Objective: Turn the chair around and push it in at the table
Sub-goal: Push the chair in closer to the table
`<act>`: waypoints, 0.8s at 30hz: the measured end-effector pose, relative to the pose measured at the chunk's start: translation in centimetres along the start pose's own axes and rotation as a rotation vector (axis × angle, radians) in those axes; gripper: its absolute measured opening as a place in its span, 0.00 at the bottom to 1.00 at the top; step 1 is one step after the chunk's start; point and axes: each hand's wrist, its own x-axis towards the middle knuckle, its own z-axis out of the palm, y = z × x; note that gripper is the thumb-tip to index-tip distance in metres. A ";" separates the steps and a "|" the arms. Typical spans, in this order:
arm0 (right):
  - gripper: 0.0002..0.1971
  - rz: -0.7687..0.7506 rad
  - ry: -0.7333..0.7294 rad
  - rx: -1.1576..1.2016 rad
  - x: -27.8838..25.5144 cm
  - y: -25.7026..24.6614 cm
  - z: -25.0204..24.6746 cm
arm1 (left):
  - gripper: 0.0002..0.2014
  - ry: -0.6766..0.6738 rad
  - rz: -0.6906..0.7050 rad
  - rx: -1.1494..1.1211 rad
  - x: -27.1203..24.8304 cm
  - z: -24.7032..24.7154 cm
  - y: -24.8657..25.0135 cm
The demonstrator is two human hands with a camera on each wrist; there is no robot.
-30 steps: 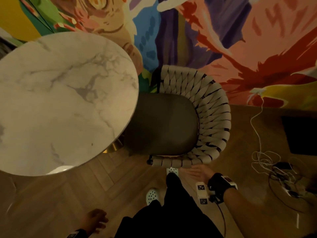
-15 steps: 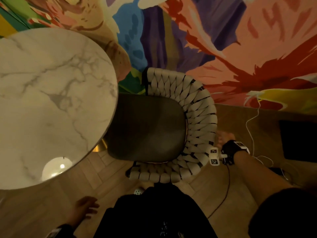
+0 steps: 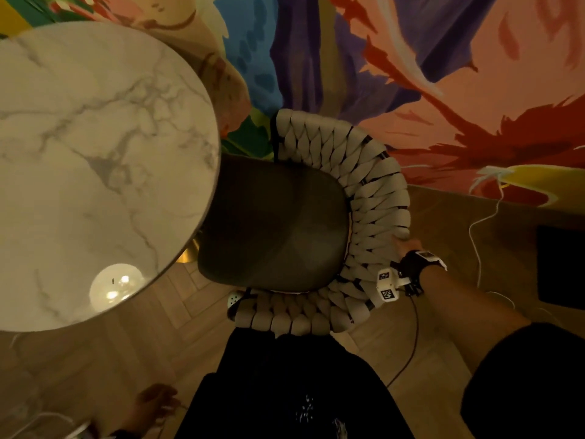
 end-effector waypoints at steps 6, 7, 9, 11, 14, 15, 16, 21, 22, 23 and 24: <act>0.40 0.002 -0.137 0.318 10.5 2.8 0.4 | 0.09 -0.055 0.107 0.053 0.5 1.4 5.4; 0.37 0.002 -0.155 0.380 9.5 2.9 0.2 | 0.08 -0.058 0.151 0.078 0.4 1.8 6.6; 0.32 0.030 -0.121 0.460 4.6 1.7 -0.3 | 0.07 -0.047 0.266 0.180 -0.1 2.7 9.1; 0.25 0.009 -0.111 0.505 1.9 2.2 -0.5 | 0.09 -0.054 0.401 0.391 -0.3 3.9 11.4; 0.22 0.046 -0.137 0.446 0.0 4.9 -0.8 | 0.13 -0.092 0.610 0.733 -0.4 6.7 13.6; 0.21 0.082 -0.164 0.428 -0.2 6.3 -0.7 | 0.15 -0.121 0.666 0.823 -0.4 8.0 14.2; 0.21 0.107 -0.196 0.397 -0.6 7.8 -0.6 | 0.19 -0.151 0.701 0.929 -0.3 9.3 14.6; 0.21 0.230 -0.270 0.176 -3.4 15.3 -0.5 | 0.34 -0.167 0.690 1.332 1.9 13.7 15.6; 0.22 0.276 -0.277 0.171 -3.4 17.1 -1.0 | 0.31 -0.169 0.700 1.342 2.4 14.0 16.0; 0.22 0.316 -0.270 0.145 -3.7 18.6 -1.6 | 0.27 -0.180 0.716 1.348 2.5 14.1 16.6; 0.22 0.348 -0.267 0.120 -3.7 20.2 -2.0 | 0.25 -0.204 0.733 1.354 2.6 14.1 17.2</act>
